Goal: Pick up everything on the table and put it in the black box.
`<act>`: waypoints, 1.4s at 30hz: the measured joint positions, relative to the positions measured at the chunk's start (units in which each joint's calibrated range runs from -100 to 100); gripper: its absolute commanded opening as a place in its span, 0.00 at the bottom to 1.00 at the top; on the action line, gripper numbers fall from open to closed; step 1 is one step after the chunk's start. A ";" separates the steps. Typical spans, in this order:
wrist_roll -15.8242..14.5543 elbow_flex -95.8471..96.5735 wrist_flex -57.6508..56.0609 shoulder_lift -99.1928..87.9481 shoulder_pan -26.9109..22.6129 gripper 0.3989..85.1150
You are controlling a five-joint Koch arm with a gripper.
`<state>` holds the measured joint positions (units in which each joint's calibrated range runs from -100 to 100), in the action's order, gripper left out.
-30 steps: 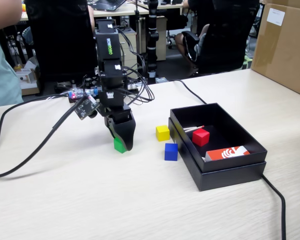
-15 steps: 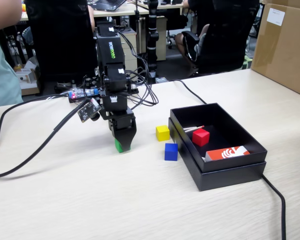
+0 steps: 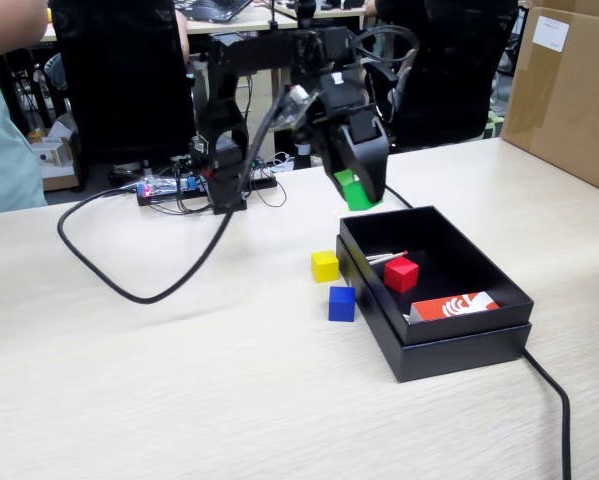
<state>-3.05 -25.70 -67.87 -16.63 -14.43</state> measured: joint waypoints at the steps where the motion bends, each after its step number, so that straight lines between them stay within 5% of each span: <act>1: -0.63 -1.46 0.00 2.46 -0.63 0.11; 14: -3.81 -2.28 0.54 24.21 -2.20 0.12; 24: -4.25 -2.74 0.62 26.02 -2.30 0.45; 27: -4.30 -2.74 0.54 25.76 -2.30 0.46; 42: -3.96 9.31 -1.32 -10.36 0.98 0.49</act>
<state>-7.01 -16.39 -69.18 -26.99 -13.46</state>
